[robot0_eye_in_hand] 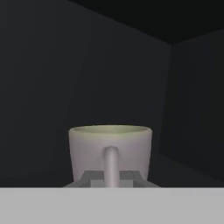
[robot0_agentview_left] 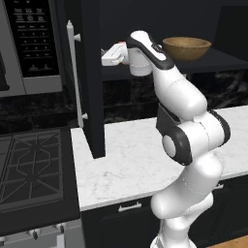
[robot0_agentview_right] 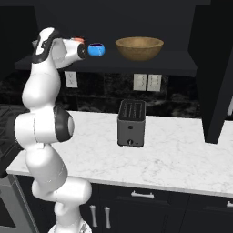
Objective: Gather all objects into one cabinet and sort the glasses and bowls to opposite sides.
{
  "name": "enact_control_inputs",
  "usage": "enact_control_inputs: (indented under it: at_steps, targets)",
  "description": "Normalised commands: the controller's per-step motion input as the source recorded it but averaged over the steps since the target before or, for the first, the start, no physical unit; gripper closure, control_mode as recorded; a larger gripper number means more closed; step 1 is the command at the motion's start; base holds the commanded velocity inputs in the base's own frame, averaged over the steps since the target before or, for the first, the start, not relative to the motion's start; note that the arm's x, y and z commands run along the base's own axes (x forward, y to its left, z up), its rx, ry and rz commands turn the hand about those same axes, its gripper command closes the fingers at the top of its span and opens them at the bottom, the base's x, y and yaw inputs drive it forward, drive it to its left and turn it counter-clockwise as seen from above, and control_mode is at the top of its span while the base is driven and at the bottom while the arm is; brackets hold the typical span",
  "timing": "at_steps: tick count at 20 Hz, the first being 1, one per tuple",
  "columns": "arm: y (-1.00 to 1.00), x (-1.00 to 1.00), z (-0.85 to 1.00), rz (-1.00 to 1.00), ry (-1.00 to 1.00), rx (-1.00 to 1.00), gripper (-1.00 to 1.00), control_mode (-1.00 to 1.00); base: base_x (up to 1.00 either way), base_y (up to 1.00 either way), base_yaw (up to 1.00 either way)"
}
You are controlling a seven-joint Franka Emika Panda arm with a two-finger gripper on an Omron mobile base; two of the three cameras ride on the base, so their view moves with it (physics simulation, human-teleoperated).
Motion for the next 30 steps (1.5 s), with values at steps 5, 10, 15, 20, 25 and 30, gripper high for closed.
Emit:
enact_control_inputs:
  at_steps: [5, 10, 15, 20, 25, 30]
  targets:
    - [0.00, -0.09, -0.37, 0.00, 0.00, 0.00, 1.00, -1.00, 0.00, 0.00, 0.00]
    - [0.00, -0.01, -0.01, -0.01, 0.00, 0.00, 1.00, -1.00, 0.00, 0.00, 0.00]
    - [0.02, 0.01, 0.11, -0.03, 0.00, 0.00, 1.00, -1.00, 0.00, 0.00, 0.00]
    - [0.00, 0.00, 0.12, -0.02, 0.04, 0.00, 1.00, -1.00, 0.00, 0.00, 0.00]
    - [0.00, 0.00, 0.00, -0.01, 0.08, 0.00, -1.00, -1.00, 0.00, 0.00, 0.00]
    - [0.00, 0.00, 0.00, 0.00, 0.05, 0.00, -1.00, -1.00, 0.00, 0.00, 0.00]
